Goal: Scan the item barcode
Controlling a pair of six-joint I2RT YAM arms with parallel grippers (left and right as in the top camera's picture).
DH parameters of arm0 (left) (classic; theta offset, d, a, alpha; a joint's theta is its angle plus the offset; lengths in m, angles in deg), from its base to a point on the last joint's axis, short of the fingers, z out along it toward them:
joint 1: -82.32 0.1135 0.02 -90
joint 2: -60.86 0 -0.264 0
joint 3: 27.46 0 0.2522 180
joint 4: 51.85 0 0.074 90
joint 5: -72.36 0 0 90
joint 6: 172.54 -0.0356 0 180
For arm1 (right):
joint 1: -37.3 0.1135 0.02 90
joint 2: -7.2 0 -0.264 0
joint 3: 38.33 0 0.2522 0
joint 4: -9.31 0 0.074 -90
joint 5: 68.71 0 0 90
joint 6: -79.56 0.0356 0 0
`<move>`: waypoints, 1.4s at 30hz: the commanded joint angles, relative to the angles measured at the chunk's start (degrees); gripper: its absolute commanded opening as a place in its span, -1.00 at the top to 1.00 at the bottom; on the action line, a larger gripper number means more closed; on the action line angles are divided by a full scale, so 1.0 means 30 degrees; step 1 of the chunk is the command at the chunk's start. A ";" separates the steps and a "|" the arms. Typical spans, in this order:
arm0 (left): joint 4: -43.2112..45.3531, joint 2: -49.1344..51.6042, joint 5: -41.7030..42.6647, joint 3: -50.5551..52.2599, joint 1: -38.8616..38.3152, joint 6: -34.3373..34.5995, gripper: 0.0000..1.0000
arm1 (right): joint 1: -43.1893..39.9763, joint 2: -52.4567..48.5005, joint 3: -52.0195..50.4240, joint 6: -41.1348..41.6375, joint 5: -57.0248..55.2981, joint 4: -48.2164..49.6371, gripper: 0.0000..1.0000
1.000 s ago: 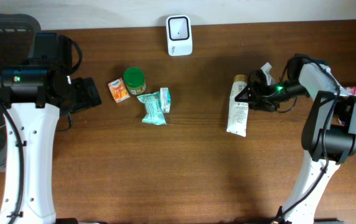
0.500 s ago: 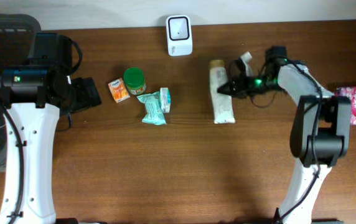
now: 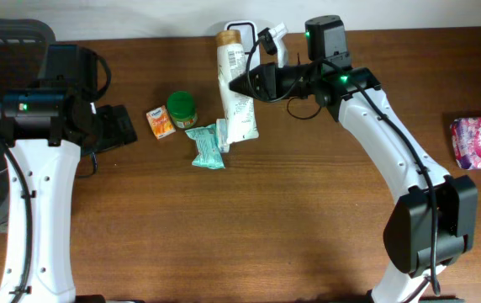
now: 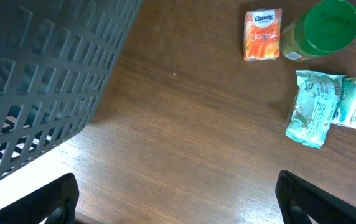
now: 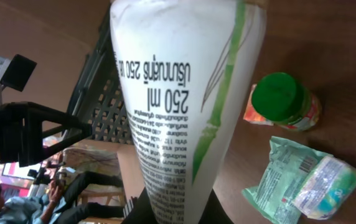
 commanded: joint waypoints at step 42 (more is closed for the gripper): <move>0.0029 -0.0131 -0.0022 -0.0066 0.0117 0.0189 -0.99 | -0.0969 -0.4444 0.6550 -0.4022 -2.1391 -1.9227 -0.98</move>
